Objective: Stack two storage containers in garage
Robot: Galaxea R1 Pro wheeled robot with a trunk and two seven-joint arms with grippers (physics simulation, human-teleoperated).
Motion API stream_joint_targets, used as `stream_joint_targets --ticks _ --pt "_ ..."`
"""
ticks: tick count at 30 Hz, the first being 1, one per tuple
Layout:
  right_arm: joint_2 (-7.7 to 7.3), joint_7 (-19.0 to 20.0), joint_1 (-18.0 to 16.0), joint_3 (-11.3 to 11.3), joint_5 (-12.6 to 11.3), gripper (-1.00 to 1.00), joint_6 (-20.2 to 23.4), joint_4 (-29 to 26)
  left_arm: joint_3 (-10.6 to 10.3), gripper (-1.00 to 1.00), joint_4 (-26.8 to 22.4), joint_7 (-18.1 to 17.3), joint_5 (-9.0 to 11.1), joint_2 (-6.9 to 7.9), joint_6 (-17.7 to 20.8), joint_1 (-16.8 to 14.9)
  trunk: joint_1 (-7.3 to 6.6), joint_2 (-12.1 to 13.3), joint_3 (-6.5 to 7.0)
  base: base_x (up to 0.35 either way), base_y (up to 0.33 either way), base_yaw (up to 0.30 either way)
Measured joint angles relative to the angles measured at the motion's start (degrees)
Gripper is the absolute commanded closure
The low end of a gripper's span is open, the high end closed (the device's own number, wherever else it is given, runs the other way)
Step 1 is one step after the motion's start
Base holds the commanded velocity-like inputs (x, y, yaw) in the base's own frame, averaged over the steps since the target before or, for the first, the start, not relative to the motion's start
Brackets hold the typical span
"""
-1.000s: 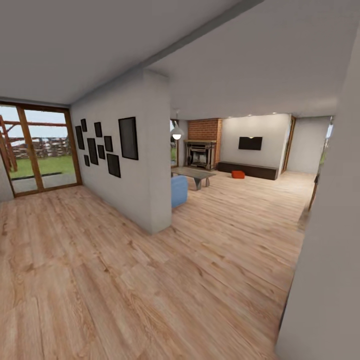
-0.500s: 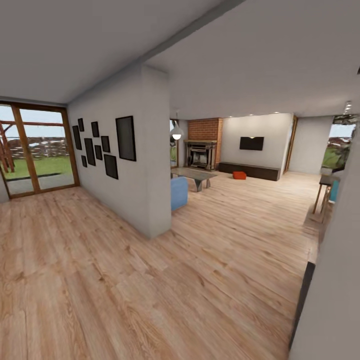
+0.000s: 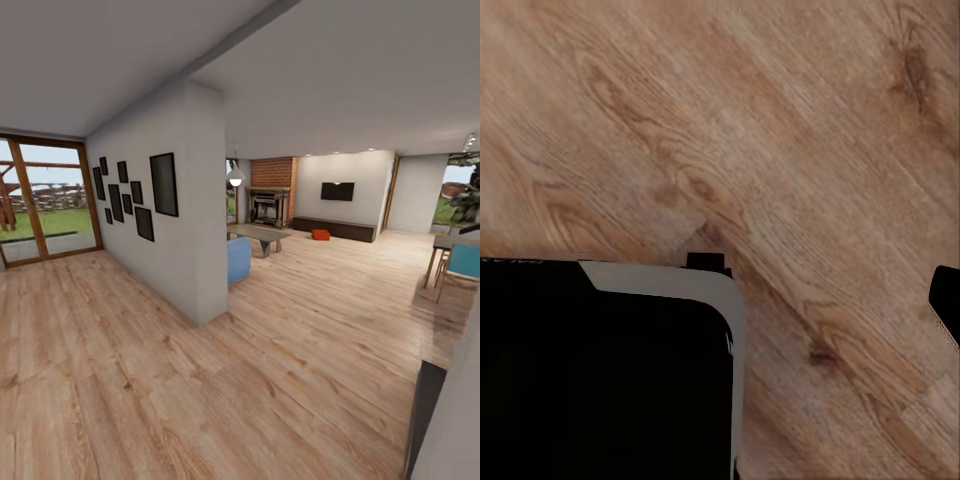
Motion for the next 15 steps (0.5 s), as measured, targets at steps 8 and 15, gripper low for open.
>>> stream_joint_targets --ticks 8,15 --pt "0.0 0.0 0.0 0.0 0.0 -1.0 0.0 0.0 0.02 -1.0 -0.01 0.01 0.0 0.0 0.0 0.0 0.0 0.0 0.0 0.325 0.0 0.0" --pt "0.0 0.0 0.0 0.0 0.0 -1.0 0.0 0.0 -0.01 -1.0 -0.01 -0.02 0.0 0.0 0.0 0.0 0.0 0.0 0.0 0.325 0.0 0.0"
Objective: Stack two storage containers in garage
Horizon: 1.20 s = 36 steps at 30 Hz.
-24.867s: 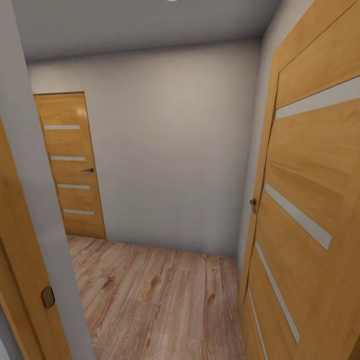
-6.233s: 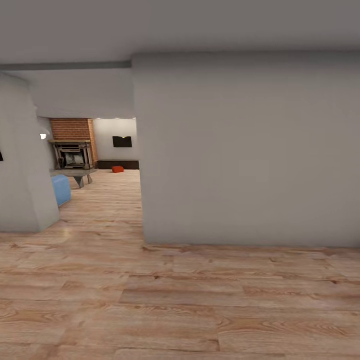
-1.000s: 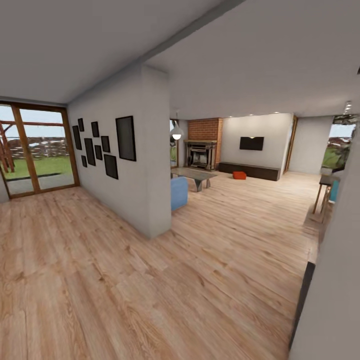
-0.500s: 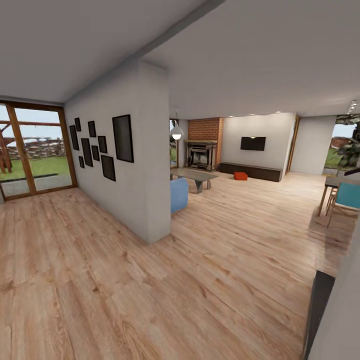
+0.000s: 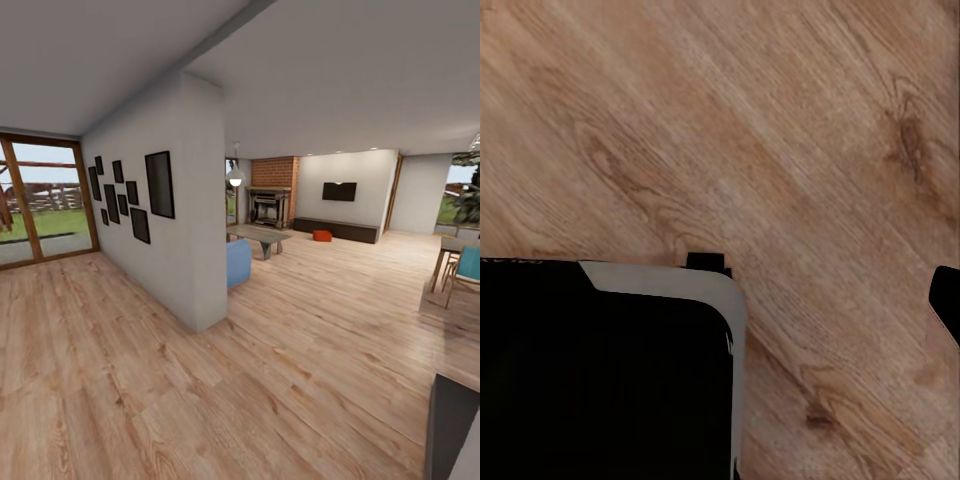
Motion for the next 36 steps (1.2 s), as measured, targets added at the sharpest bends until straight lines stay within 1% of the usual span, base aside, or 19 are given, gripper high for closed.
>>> stream_joint_targets --ticks 36 --pt "0.0 0.0 0.0 0.0 0.0 -1.0 0.0 0.0 0.06 -1.0 0.06 0.03 0.0 -0.02 0.0 0.0 0.0 0.0 0.0 0.325 0.0 0.0"
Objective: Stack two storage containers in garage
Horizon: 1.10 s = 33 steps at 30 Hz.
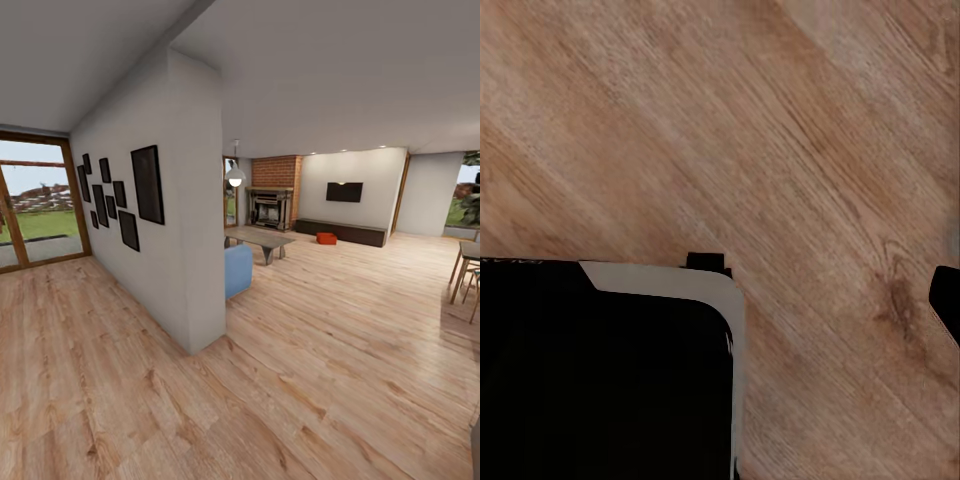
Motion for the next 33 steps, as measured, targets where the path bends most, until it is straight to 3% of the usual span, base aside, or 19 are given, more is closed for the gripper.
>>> stream_joint_targets --ticks 22,33 --pt "0.0 -0.01 0.0 -0.14 -0.23 -1.0 0.02 0.01 0.01 -1.0 0.0 0.0 0.0 -0.59 0.0 0.0 0.0 0.0 0.0 0.325 0.0 -0.003" --pt "0.0 -0.04 0.01 -0.35 -0.63 -1.0 -0.02 0.0 0.01 -1.0 0.04 0.0 -0.03 -0.6 0.0 -0.01 0.0 0.0 0.0 0.325 0.0 -0.216"
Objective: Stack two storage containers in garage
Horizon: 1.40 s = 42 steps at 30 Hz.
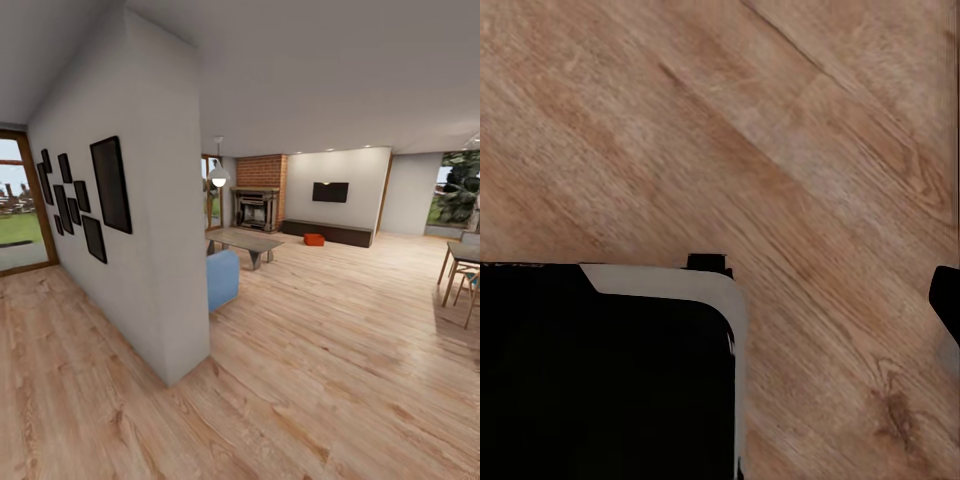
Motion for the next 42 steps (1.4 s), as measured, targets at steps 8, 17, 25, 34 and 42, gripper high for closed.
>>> stream_joint_targets --ticks 8,17,25,34,42 --pt "0.0 0.08 0.0 0.17 0.02 -1.0 0.0 0.0 0.0 -1.0 -0.02 0.0 0.0 0.0 0.0 0.0 0.0 0.0 0.0 0.325 0.0 -0.252" --pt "0.0 0.1 0.0 0.19 0.35 -1.0 0.0 0.01 0.0 -1.0 0.0 0.0 0.0 0.0 0.0 0.0 0.0 0.0 0.0 0.325 0.0 -0.252" --pt "0.0 0.11 0.0 0.19 0.53 -1.0 0.0 0.01 0.0 -1.0 0.0 0.0 0.0 0.0 0.0 0.0 0.0 0.0 0.0 0.325 0.0 -0.254" --pt "0.0 0.11 0.0 0.26 0.55 -1.0 0.0 0.0 0.0 -1.0 0.0 -0.01 0.0 0.0 0.0 0.0 0.0 0.0 0.0 0.325 0.0 -0.255" --pt "0.0 0.12 0.0 0.32 0.63 -1.0 -0.03 0.0 0.0 -1.0 0.0 0.0 0.0 0.0 0.0 0.0 0.0 0.0 0.0 0.325 0.0 -0.255"
